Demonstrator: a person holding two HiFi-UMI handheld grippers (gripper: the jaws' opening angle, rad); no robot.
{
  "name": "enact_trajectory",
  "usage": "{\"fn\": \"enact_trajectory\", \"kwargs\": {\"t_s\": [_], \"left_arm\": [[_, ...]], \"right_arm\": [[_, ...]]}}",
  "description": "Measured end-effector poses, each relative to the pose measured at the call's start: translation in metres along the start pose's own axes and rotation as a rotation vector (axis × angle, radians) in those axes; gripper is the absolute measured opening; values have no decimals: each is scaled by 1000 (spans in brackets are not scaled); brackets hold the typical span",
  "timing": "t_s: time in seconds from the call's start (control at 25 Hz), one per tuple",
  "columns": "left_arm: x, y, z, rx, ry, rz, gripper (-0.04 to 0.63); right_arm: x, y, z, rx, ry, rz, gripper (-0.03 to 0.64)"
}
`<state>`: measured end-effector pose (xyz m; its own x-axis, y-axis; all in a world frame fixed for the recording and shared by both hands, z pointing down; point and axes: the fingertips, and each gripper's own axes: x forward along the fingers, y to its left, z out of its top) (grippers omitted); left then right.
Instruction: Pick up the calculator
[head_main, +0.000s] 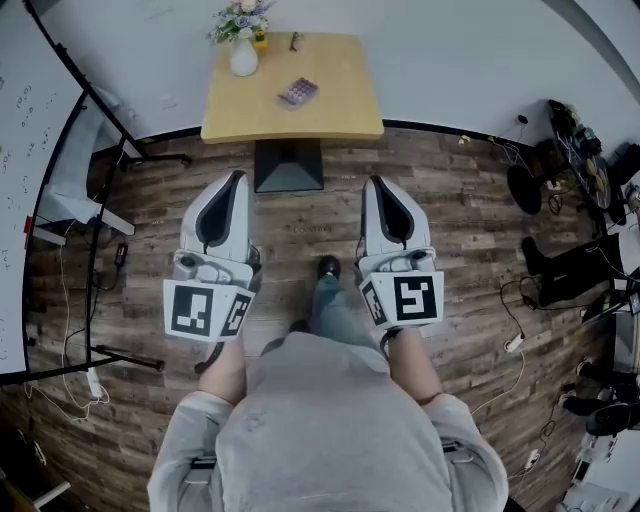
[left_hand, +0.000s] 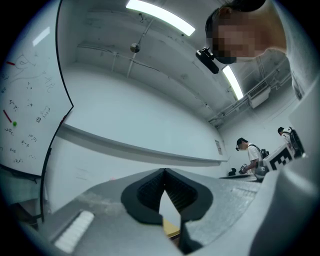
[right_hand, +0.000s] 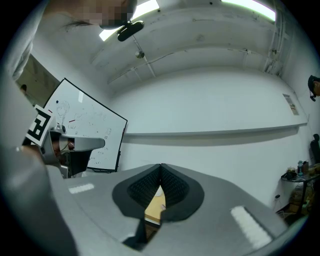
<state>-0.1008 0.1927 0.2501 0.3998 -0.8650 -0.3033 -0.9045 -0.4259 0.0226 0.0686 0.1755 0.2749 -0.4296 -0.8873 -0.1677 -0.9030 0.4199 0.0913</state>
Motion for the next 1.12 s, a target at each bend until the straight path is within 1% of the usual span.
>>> {"fn": "enact_trajectory", "kwargs": {"t_s": [0.12, 0.52, 0.76, 1.12], "left_arm": [[16, 13, -5, -18, 0, 19, 5], [89, 48, -13, 15, -24, 51, 5], [130, 69, -19, 20, -26, 92, 5], [185, 74, -34, 91, 7, 128, 5]], "right_arm": [[18, -10, -2, 2, -6, 3, 2], [104, -50, -7, 26, -36, 39, 2], [151, -76, -8, 33, -44, 66, 2], [206, -114, -17, 61, -62, 115, 2]]}}
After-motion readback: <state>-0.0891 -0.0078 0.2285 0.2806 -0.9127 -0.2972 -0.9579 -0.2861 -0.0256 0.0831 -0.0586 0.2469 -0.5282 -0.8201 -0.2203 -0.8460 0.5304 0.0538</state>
